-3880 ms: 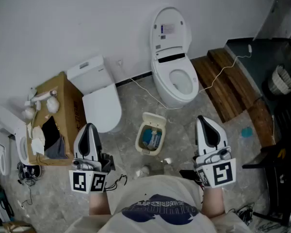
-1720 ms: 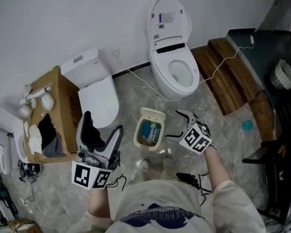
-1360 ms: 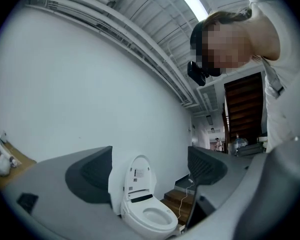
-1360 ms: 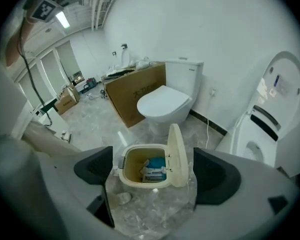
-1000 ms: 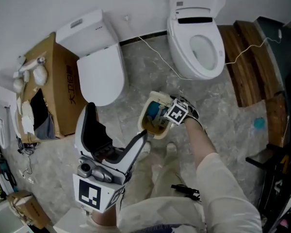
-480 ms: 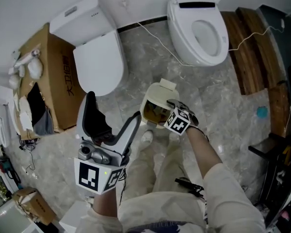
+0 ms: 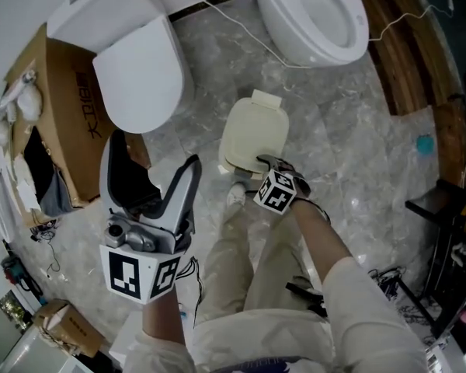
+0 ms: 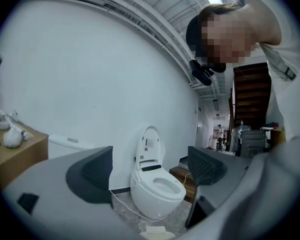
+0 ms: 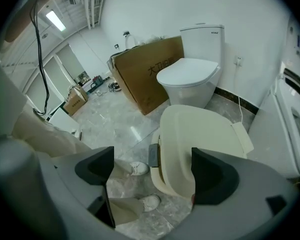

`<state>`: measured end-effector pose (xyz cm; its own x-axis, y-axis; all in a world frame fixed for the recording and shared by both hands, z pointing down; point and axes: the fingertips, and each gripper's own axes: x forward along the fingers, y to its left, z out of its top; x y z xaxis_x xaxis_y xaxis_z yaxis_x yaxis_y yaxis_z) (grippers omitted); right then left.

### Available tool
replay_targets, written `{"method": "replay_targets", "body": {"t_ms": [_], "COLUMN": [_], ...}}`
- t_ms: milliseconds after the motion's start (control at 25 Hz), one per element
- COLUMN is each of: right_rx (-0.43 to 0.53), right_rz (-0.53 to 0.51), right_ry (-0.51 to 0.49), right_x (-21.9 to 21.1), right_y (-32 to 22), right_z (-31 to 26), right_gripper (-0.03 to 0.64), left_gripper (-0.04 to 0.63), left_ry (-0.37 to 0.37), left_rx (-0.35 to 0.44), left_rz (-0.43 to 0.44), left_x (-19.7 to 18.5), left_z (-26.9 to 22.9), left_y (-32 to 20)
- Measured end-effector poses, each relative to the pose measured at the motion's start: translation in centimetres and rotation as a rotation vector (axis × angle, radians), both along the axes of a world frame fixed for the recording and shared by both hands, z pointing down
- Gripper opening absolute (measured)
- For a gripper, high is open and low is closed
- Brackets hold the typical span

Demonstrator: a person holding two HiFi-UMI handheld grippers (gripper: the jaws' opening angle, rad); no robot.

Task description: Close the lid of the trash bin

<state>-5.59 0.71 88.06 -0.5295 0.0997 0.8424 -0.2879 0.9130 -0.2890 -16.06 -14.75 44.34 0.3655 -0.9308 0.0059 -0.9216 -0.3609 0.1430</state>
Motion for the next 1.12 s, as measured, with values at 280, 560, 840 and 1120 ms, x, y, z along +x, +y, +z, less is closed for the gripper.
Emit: {"method": "replay_targets", "body": {"t_ms": [280,560,840,1120], "right_rx": [-0.028,-0.033,0.014,0.007], "right_rz": [0.028,0.045,0.032,0.084], "right_ry": [0.023,0.047,0.058,0.069], "right_x": [-0.8,-1.1,-0.9,-1.0], "right_y": [1.5,2.1,2.0,2.0], "right_z": [4.6,7.7,8.3,9.1], "right_gripper": [0.472,0.473,0.463,0.454], "left_gripper": [0.453,0.453,0.453,0.453], "left_ry": [0.023,0.032,0.03,0.026], "left_rx": [-0.014,-0.038,-0.046,-0.039], "left_rz": [-0.001,-0.016,-0.029,-0.026], "left_x": [-1.2,-2.7,-3.9,-3.7], "left_z": [4.2,7.3,8.2,8.0], "left_y": [0.9,1.8,2.4,2.7]}}
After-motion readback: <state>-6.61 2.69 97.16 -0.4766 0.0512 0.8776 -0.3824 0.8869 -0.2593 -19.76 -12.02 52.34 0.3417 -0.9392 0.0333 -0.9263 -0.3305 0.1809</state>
